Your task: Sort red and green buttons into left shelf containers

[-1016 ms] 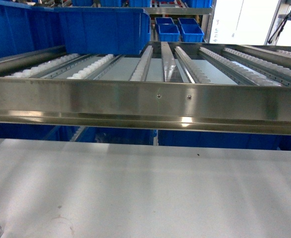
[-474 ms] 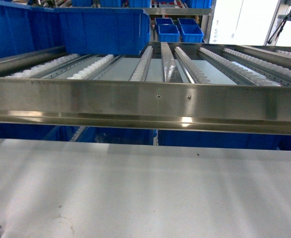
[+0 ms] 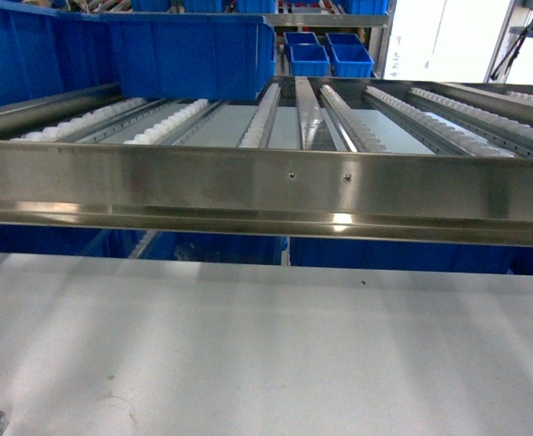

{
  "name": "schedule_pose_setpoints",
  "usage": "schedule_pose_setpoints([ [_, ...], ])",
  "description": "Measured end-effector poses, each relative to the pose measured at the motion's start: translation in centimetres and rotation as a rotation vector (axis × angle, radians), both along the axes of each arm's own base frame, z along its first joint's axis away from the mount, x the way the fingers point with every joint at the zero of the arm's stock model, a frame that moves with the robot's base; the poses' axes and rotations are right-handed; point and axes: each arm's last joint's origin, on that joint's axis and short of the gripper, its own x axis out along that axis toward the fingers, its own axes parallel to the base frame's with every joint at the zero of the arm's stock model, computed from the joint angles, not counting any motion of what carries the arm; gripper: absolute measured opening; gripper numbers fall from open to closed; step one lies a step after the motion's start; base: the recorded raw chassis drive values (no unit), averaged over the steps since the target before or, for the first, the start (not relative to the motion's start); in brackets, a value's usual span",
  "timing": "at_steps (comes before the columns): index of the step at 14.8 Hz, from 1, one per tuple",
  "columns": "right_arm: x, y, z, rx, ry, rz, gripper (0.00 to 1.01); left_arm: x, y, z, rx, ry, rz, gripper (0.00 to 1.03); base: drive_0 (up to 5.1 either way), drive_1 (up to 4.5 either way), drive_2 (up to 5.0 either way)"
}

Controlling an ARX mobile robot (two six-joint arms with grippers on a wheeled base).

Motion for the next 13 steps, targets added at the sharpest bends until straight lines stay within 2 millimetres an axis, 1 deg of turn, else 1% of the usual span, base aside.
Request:
schedule_pose_setpoints([
  [1,2.1,-0.9,-0.2,-0.025,0.051,-0.021,0.98,1.3,0.1,0.0,0.002,0.038,0.005,0.98,0.0,0.00,0.0],
  [2,3.2,-1.5,-0.7,-0.038,0.121,-0.022,0.98,2.2,0.3,0.1,0.000,0.045,0.007,0.98,0.0,0.00,0.0],
  [3,4.2,-2.2,-1.6,-0.046,0.198,-0.023,0.98,3.0,0.3,0.2,-0.001,0.066,0.008,0.98,0.0,0.00,0.0],
  [4,5.0,-2.8,-2.3,-0.045,0.248,-0.023,0.98,3.4,0.4,0.2,-0.002,0.083,0.008,0.98,0.0,0.00,0.0],
  [5,6.5,-4.5,-3.5,-0.043,0.333,-0.066,0.98,3.6,0.1,0.4,-0.001,0.089,-0.006,0.98,0.0,0.00,0.0],
  [6,7.1,-6.3,-4.9,-0.044,0.437,-0.077,0.98,3.0,-0.2,0.4,-0.001,0.084,-0.006,0.98,0.0,0.00,0.0],
  [7,7.0,-6.6,-5.5,-0.021,0.499,-0.060,0.98,2.2,-0.3,-0.7,0.002,0.120,0.006,0.98,0.0,0.00,0.0],
  [11,6.9,-7.3,-6.9,-0.008,0.552,-0.089,0.98,2.1,-1.0,-0.7,0.005,0.116,-0.024,0.98,0.0,0.00,0.0],
  [13,6.7,-7.7,-7.7,0.000,0.579,-0.099,0.98,2.1,-1.0,-0.7,0.006,0.116,-0.023,0.98,0.0,0.00,0.0],
])
